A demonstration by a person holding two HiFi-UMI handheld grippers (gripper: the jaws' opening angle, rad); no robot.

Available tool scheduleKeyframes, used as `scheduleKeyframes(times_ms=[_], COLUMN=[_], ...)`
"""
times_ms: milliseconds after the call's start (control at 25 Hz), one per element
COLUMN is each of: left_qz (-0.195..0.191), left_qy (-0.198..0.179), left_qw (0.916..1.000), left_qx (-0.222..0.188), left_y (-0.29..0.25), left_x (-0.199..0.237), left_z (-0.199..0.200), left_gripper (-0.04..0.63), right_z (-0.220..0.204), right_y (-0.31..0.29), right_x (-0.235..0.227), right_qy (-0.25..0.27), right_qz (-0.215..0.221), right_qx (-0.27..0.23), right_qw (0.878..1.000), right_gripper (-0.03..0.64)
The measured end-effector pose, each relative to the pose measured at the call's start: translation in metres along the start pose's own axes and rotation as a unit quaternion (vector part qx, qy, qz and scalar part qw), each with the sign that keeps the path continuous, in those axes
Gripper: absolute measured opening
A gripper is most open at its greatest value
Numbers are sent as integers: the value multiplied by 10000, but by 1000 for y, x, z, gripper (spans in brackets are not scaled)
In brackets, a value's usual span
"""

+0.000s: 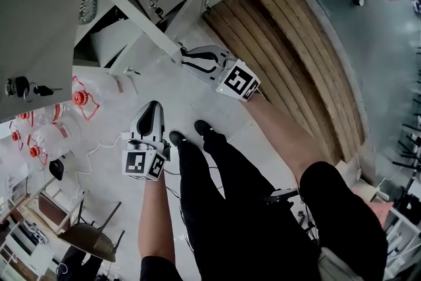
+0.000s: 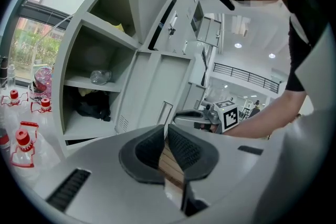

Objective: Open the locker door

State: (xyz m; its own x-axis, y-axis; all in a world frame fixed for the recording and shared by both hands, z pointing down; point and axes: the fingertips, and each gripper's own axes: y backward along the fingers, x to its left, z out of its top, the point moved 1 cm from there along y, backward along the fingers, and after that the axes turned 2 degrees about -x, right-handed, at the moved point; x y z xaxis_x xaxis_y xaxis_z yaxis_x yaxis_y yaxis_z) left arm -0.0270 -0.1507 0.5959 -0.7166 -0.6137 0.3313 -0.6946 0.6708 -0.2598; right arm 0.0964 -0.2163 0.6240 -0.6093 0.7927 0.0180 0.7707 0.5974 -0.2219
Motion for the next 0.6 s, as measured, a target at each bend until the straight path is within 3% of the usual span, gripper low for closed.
scheduleKeyframes(times_ms=[360, 600], left_qz=[-73, -8], left_qy=[-80, -144], left_qw=[9998, 9997], left_qx=[177, 182], left_y=[-1, 9], left_x=[-17, -12], left_z=[-11, -9], left_gripper=[20, 20], right_z=[-6, -8], right_y=[19, 29], right_x=[-24, -48], right_qy=[97, 64], right_qz=[-124, -426], right_qx=[84, 146], right_qw=[9998, 9990], right_gripper=[72, 51])
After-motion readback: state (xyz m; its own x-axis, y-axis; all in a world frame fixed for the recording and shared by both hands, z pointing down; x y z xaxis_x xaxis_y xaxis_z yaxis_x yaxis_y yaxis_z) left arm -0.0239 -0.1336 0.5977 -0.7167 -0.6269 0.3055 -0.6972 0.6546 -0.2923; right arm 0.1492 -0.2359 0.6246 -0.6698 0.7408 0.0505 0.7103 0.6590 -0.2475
